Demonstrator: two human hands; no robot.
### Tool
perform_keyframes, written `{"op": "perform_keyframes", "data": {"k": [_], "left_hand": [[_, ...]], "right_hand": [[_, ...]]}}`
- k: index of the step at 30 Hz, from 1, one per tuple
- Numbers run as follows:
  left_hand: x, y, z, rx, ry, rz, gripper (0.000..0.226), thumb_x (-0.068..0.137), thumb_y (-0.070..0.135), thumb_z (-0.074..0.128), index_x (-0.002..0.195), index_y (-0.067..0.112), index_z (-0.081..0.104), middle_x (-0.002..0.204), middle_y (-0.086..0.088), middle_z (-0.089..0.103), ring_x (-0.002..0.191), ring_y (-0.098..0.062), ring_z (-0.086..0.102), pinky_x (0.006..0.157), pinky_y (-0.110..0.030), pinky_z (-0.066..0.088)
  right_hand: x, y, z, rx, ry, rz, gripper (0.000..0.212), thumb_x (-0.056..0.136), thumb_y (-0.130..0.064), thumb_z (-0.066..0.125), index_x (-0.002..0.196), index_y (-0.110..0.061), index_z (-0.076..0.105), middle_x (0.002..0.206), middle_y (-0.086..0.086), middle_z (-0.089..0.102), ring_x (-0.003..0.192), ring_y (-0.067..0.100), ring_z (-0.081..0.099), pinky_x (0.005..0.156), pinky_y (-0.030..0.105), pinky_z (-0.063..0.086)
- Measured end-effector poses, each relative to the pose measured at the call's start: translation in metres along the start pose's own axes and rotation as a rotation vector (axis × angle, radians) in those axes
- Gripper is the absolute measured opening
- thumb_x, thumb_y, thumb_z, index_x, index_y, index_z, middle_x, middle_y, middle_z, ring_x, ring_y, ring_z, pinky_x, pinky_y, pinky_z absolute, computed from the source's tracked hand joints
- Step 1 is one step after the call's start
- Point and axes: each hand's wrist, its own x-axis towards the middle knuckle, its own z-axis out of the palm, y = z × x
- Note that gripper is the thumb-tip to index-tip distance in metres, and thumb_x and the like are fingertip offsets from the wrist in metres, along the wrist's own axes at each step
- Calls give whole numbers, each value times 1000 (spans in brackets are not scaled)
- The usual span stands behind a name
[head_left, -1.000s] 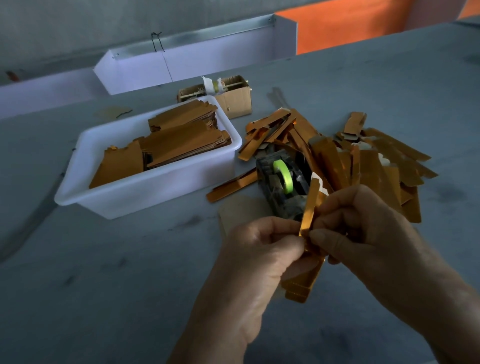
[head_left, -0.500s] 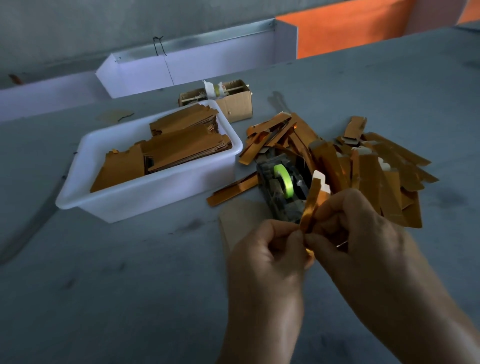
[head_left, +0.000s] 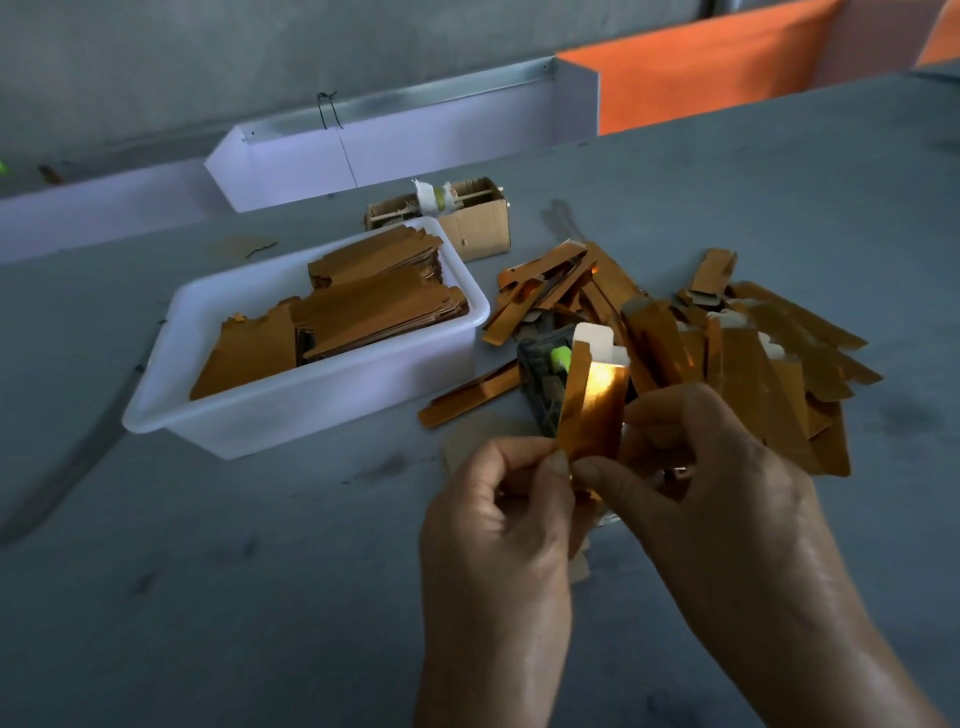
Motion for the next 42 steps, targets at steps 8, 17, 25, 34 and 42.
{"op": "perform_keyframes", "data": {"k": [8,17,25,34,42], "left_hand": [[0,-4,-3,-13,-16,-15,14,86,9,65,83,19,74,72,1,74,66,-12,72,53,-14,52],[3,-7,-4,28,25,-35,19,84,13,68,96,28,69,73,0,71,66,-13,72,55,-18,55],[21,-24,-26,436,44,-9,10,86,36,62,91,30,67,85,10,72,83,-2,68,69,-25,55],[44,-57,-17,1072,-71,-88,63,79,45,72,131,23,44,126,-3,37,119,-22,37,97,-28,36],[63,-53,-47,917,27,-269,59,66,34,85,109,14,49,109,-6,51,102,-24,52,83,-34,45]], "right_hand": [[1,11,8,291,-65,102,24,65,-37,74,81,-36,57,83,-30,61,73,-8,60,57,15,45],[1,11,12,306,-91,104,20,71,-30,73,82,-37,58,78,-16,65,76,-1,61,64,16,46],[35,26,-20,234,92,110,13,85,-25,61,97,-29,63,83,-9,66,70,-2,62,55,21,43],[41,44,-19,-137,399,32,29,88,-28,60,116,-21,61,118,6,55,99,18,54,77,22,45],[11,38,0,2,199,-71,16,86,-12,62,99,-17,69,95,-10,58,78,-10,51,65,-9,33]]}}
